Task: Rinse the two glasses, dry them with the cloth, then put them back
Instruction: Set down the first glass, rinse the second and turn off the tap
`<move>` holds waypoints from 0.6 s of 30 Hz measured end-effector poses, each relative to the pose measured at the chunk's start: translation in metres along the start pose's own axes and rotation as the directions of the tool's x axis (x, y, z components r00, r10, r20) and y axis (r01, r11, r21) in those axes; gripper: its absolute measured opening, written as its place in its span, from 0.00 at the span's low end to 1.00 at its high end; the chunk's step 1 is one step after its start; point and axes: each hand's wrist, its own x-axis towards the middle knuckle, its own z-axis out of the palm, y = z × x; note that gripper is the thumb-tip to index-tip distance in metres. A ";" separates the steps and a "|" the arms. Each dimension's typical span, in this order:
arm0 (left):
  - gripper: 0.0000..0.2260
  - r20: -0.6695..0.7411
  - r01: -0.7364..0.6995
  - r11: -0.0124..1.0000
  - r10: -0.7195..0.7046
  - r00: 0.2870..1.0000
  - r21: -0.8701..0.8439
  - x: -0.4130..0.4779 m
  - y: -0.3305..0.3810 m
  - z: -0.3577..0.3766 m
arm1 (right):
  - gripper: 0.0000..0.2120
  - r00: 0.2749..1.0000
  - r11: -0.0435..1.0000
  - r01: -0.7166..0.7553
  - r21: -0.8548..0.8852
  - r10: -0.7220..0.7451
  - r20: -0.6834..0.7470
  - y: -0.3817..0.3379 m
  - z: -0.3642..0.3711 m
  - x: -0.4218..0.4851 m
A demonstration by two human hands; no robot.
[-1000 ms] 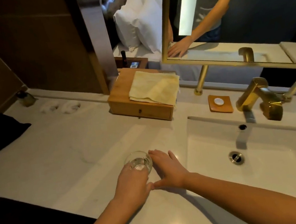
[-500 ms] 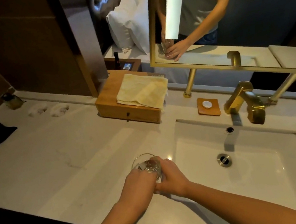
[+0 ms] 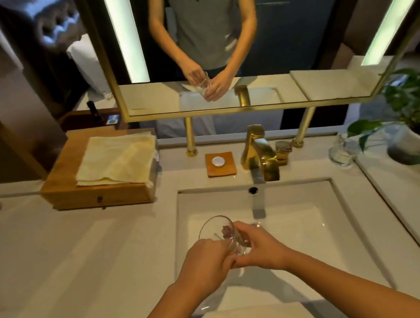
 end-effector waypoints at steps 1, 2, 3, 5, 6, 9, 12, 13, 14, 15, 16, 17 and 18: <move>0.10 0.012 0.002 0.997 -0.001 1.000 -0.072 0.008 0.005 0.002 | 0.30 1.000 1.000 -0.007 -0.007 0.007 -0.002 0.004 -0.011 -0.003; 0.10 0.027 0.004 0.989 0.000 1.000 -0.147 0.016 0.010 0.003 | 0.30 1.000 1.000 -0.014 -0.007 0.014 -0.002 0.007 -0.022 -0.005; 0.09 0.042 0.010 0.974 0.000 0.999 -0.227 0.024 0.014 0.004 | 0.31 1.000 1.000 -0.023 -0.005 0.023 0.001 0.010 -0.032 -0.008; 0.08 0.067 0.032 0.917 -0.005 0.998 -0.399 0.040 0.023 0.007 | 0.31 0.999 0.998 -0.054 0.014 0.054 0.002 0.017 -0.051 -0.011; 0.08 0.079 0.053 0.872 -0.016 0.997 -0.487 0.047 0.027 0.008 | 0.30 0.997 0.996 -0.077 0.037 0.077 0.000 0.020 -0.060 -0.013; 0.09 0.173 0.170 0.668 -0.062 0.983 -0.724 0.068 0.036 0.010 | 0.25 0.990 0.981 -0.137 0.140 0.140 -0.007 0.033 -0.084 -0.016; 0.09 0.243 0.245 0.501 -0.071 0.967 -0.830 0.089 0.040 0.015 | 0.23 0.976 0.934 -0.201 0.294 0.215 -0.017 0.045 -0.104 -0.015; 0.10 0.262 0.268 0.456 -0.076 0.962 -0.849 0.100 0.042 0.019 | 0.22 0.969 0.915 -0.224 0.334 0.246 -0.024 0.052 -0.110 -0.012; 0.11 0.271 0.284 0.411 -0.093 0.958 -0.866 0.105 0.043 0.020 | 0.22 0.964 0.904 -0.235 0.358 0.263 -0.032 0.053 -0.112 -0.010; 0.12 0.273 0.297 0.369 -0.116 0.955 -0.881 0.107 0.044 0.020 | 0.24 0.962 0.900 -0.235 0.368 0.269 -0.043 0.052 -0.113 -0.009; 0.12 0.276 0.307 0.339 -0.138 0.951 -0.889 0.112 0.045 0.021 | 0.27 0.961 0.898 -0.239 0.369 0.274 -0.046 0.053 -0.115 -0.007; 0.14 0.281 0.316 0.317 -0.152 0.948 -0.894 0.117 0.047 0.023 | 0.30 0.959 0.898 -0.248 0.364 0.281 -0.040 0.054 -0.119 -0.004; 0.15 0.288 0.324 0.299 -0.158 0.944 -0.898 0.123 0.048 0.026 | 0.29 0.958 0.900 -0.256 0.353 0.286 -0.034 0.056 -0.125 0.000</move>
